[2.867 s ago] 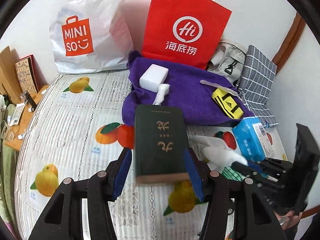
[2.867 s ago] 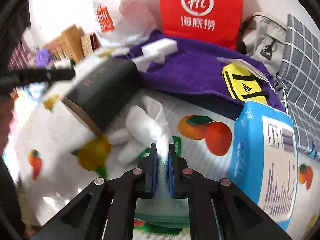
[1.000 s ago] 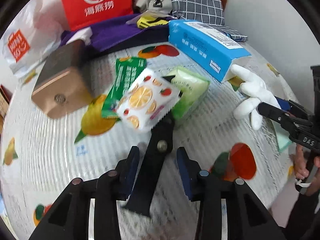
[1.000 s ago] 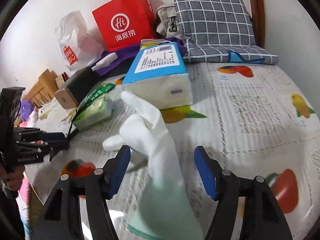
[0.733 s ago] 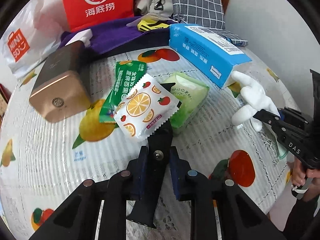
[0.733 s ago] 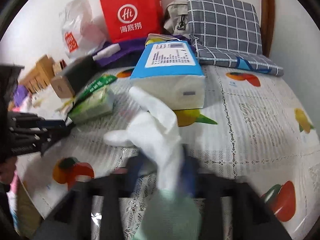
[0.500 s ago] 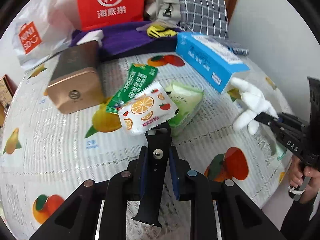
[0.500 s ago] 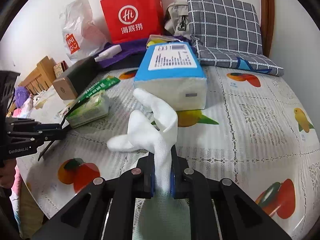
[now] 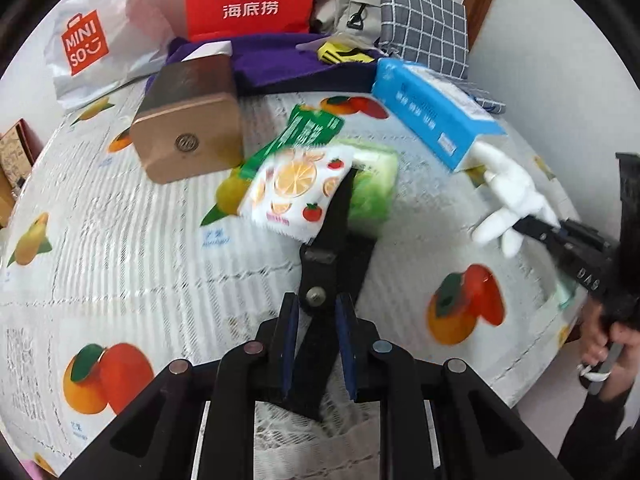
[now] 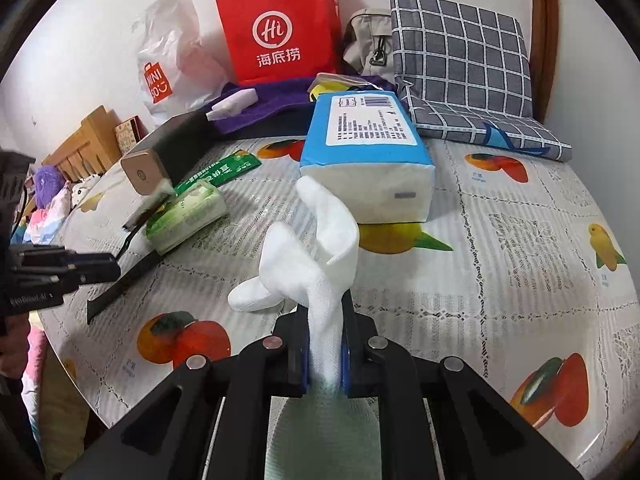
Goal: Organize soft objects
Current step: 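Grasp black watch strap with left tool while right tool holds the white glove up, then carry strap with left tool while right tool carries glove toward the purple towel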
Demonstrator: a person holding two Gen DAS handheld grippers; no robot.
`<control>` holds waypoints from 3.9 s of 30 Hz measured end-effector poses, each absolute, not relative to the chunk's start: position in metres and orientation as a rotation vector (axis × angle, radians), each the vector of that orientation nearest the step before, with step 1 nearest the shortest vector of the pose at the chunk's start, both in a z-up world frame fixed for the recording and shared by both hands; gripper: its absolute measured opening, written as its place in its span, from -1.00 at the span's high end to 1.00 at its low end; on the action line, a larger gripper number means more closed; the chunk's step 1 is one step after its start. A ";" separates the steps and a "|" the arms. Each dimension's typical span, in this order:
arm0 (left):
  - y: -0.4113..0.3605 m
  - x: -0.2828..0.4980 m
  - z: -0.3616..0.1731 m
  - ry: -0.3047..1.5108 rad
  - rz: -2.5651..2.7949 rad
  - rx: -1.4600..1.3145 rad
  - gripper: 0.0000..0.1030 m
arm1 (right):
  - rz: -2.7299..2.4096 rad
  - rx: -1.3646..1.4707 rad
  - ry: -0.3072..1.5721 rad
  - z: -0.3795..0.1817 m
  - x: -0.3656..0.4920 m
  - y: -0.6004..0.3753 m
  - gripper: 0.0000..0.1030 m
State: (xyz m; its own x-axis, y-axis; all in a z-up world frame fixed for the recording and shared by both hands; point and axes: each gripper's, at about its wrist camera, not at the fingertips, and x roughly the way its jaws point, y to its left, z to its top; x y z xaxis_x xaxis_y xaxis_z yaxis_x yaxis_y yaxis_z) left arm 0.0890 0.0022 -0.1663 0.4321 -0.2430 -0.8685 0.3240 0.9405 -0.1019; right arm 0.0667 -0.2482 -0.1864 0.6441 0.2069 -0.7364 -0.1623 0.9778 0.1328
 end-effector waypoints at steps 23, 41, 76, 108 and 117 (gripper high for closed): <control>-0.006 0.108 -0.155 0.980 -0.341 0.080 0.53 | 0.201 0.067 0.808 -0.174 0.057 -0.263 0.79; 0.066 0.091 -0.134 0.964 -0.166 -0.041 0.53 | 0.165 0.091 0.776 -0.144 0.053 -0.273 0.79; 0.064 0.215 -0.070 0.904 -0.108 -0.053 0.52 | 0.223 0.072 0.687 -0.056 0.188 -0.246 0.78; 0.044 0.377 -0.089 0.974 -0.120 -0.140 0.52 | 0.247 0.061 0.829 -0.080 0.365 -0.225 0.76; 0.046 0.398 -0.109 1.043 -0.103 -0.125 0.51 | 0.291 0.087 0.932 -0.116 0.390 -0.222 0.73</control>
